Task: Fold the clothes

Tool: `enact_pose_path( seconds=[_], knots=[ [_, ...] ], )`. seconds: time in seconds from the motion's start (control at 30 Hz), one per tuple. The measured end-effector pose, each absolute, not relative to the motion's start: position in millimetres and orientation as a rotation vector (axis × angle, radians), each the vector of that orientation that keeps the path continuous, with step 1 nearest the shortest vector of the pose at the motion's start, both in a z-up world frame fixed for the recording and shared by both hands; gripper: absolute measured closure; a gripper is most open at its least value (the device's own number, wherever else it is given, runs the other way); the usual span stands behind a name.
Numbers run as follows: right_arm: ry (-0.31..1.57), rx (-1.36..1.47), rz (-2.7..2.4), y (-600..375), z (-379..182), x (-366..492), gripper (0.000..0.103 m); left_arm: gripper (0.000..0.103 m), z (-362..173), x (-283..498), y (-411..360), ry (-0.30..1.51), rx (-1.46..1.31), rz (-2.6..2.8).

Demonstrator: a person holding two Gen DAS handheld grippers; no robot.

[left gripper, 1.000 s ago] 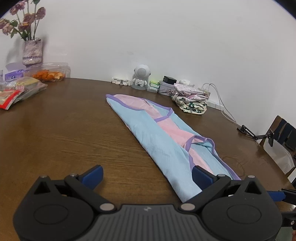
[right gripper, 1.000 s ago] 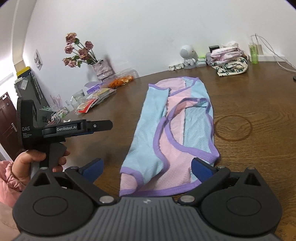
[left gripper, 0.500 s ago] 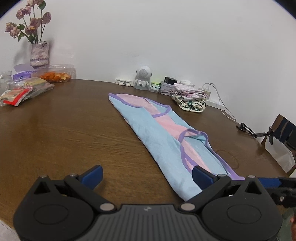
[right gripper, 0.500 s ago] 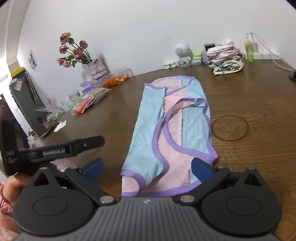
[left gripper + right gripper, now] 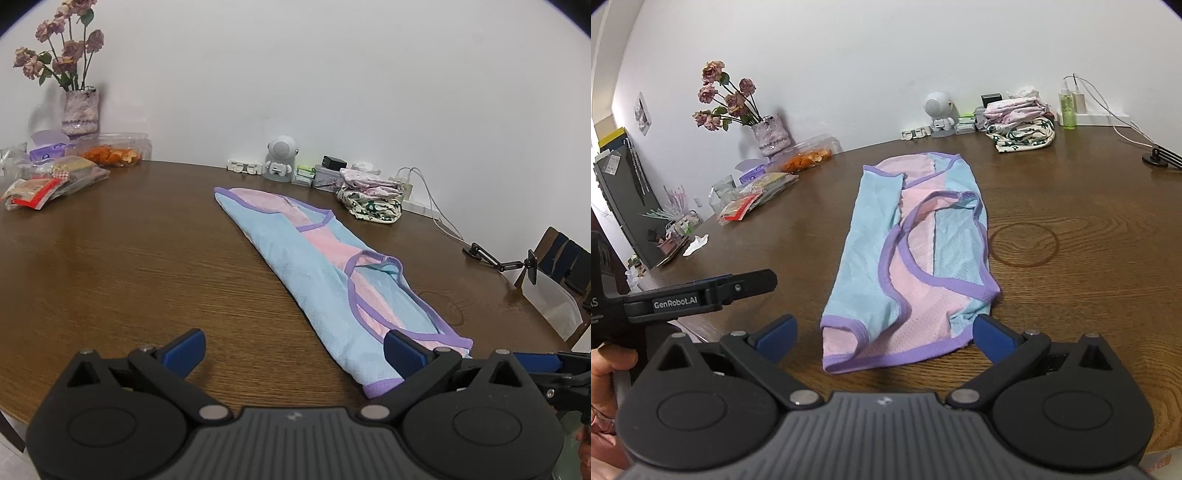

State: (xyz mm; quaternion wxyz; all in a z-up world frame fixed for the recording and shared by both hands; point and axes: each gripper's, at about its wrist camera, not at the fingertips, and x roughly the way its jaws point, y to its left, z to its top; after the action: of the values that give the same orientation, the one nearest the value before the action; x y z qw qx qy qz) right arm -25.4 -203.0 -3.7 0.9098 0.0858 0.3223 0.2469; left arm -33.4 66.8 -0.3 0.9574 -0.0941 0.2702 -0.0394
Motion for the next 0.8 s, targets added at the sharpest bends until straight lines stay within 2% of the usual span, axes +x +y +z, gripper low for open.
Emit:
enact_pose_path(
  seconds=[0.23,0.43,0.57,0.63,0.7,0.8],
  knots=[
    [0.660,0.174,0.463,-210,-4,-12,0.000,0.000,6,-1,74,0.539,-0.187,-0.131],
    [0.624,0.173,0.484,-213,0,4,0.000,0.001,19,66,74,0.571,-0.155,-0.187],
    [0.601,0.122,0.449,-210,2,17,0.000,0.004,24,119,67,0.601,-0.133,-0.223],
    [0.620,0.124,0.426,-213,-1,26,0.001,0.011,27,145,58,0.623,-0.109,-0.252],
    [0.665,0.150,0.424,-219,-8,36,0.012,0.015,30,171,47,0.649,-0.079,-0.284],
    [0.743,0.174,0.436,-223,-18,48,0.023,0.016,35,217,25,0.704,-0.029,-0.322]
  ],
)
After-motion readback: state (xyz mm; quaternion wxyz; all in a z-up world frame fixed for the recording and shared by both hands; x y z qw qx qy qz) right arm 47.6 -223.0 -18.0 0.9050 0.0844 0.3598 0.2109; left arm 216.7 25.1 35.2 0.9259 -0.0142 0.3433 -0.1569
